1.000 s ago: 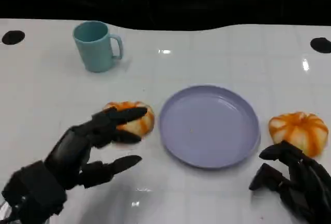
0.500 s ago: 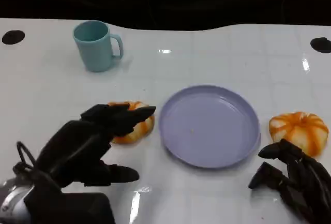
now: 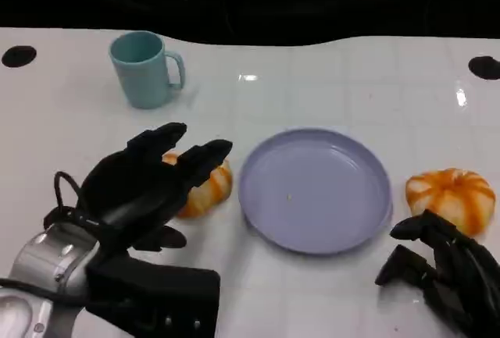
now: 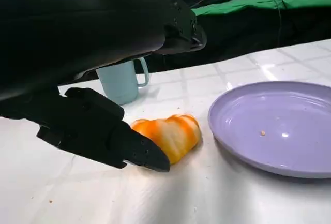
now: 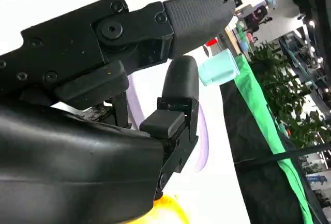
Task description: Grasp the bread from the table and place it into the plate.
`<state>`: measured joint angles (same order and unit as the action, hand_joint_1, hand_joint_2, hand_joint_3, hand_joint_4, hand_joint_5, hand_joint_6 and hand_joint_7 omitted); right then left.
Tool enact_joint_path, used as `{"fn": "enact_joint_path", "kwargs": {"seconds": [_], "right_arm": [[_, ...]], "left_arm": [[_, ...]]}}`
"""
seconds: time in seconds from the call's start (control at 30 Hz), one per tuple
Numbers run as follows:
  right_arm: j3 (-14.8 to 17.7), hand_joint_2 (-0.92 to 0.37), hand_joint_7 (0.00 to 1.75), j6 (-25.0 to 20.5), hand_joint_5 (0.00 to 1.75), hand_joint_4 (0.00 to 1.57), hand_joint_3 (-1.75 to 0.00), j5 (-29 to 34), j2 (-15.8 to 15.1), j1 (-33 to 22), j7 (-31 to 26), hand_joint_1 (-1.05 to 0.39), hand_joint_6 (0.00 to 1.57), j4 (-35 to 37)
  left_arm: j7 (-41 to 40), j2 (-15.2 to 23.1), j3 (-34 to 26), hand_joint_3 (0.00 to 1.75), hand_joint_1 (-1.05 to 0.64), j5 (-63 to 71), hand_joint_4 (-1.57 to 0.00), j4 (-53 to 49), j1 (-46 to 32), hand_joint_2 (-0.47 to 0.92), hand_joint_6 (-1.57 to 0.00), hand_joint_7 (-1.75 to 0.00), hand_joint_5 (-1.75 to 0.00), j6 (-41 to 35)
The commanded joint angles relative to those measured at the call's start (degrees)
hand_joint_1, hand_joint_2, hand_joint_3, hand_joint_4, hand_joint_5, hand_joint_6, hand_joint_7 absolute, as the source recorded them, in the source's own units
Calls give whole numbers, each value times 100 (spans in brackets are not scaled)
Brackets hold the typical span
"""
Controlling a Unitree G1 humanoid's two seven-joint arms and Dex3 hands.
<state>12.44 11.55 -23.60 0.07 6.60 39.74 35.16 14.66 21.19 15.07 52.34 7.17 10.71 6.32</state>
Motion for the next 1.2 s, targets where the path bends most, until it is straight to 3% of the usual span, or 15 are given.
{"fn": "enact_joint_path", "kwargs": {"seconds": [0.03,0.23,0.37,0.5,0.9,1.2], "right_arm": [[49,-92,120,-116,152,67,-23,-80,-89,-28,55,-55,61,5],[44,-92,121,-92,153,68,-22,-49,-96,-60,11,-55,61,-43],[33,-92,120,-67,152,67,-23,-32,-99,-71,-3,-55,60,-54],[18,-92,120,-36,151,66,-24,-14,-101,-88,-6,-55,60,-69],[58,-92,117,-84,149,67,-23,-93,-111,-50,65,-54,61,15],[30,-92,118,20,150,68,-24,-43,-100,-80,52,-54,61,-6]], "left_arm": [[-171,-94,309,1,-15,175,0,-757,474,75,-10,-1,0,-242],[7,-408,700,1,-24,302,0,-1729,1179,77,-8,-1,0,-874],[-28,-427,871,2,-26,243,0,-2003,1386,78,-9,-1,0,-1041],[-237,-681,1042,2,-29,175,-1,-3138,1975,81,-10,-1,-1,-1240],[-1204,-1056,1558,1,-46,-130,-10,-5811,3127,84,-19,-2,-4,-762],[-1522,-1320,1946,0,-34,-237,-16,-7126,3652,81,-23,-2,-6,-346]]}}
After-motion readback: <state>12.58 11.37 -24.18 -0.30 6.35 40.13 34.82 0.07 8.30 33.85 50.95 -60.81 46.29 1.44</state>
